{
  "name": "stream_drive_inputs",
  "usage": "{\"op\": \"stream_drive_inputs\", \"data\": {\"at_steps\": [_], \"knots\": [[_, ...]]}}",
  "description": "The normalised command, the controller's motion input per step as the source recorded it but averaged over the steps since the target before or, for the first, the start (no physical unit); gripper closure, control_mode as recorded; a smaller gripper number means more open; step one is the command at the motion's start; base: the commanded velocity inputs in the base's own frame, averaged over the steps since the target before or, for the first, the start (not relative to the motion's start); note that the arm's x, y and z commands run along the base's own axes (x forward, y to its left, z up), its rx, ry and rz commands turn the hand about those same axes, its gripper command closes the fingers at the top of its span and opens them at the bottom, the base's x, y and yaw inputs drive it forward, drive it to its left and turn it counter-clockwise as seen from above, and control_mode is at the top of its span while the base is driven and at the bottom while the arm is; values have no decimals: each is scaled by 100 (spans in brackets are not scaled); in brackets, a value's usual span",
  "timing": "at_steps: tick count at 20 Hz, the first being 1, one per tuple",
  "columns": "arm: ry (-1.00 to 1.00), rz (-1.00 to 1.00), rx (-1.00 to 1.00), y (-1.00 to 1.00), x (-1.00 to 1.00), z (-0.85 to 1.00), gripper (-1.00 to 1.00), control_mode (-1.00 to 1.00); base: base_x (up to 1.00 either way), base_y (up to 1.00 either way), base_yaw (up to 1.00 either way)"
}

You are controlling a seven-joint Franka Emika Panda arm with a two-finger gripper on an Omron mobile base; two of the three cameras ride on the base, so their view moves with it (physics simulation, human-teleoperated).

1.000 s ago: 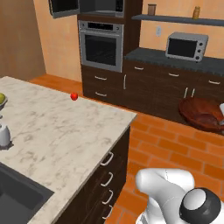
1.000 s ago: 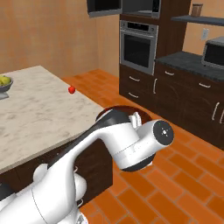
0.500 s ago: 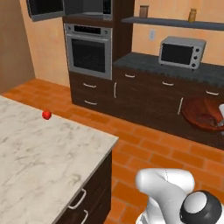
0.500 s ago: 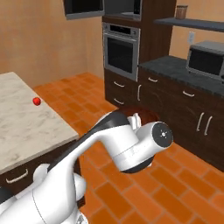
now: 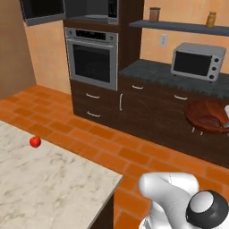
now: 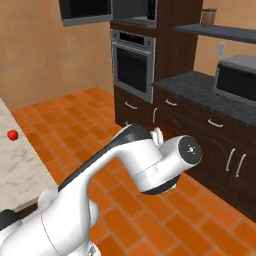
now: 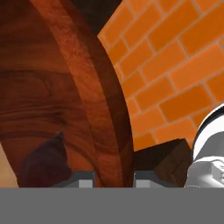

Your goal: Pick the potato from the sink and place it in the bowl. Then pick the bowl and place it in the microwave. Then close the microwave door and press the start button.

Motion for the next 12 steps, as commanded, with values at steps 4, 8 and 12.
{"op": "stream_drive_inputs", "data": {"at_steps": [4,8,12], "knots": [[0,0,0,0,0,0,100,100,100,-42,10],[0,0,0,0,0,0,100,100,97,-91,9],[0,0,0,0,0,0,100,100,66,-100,10]]}}
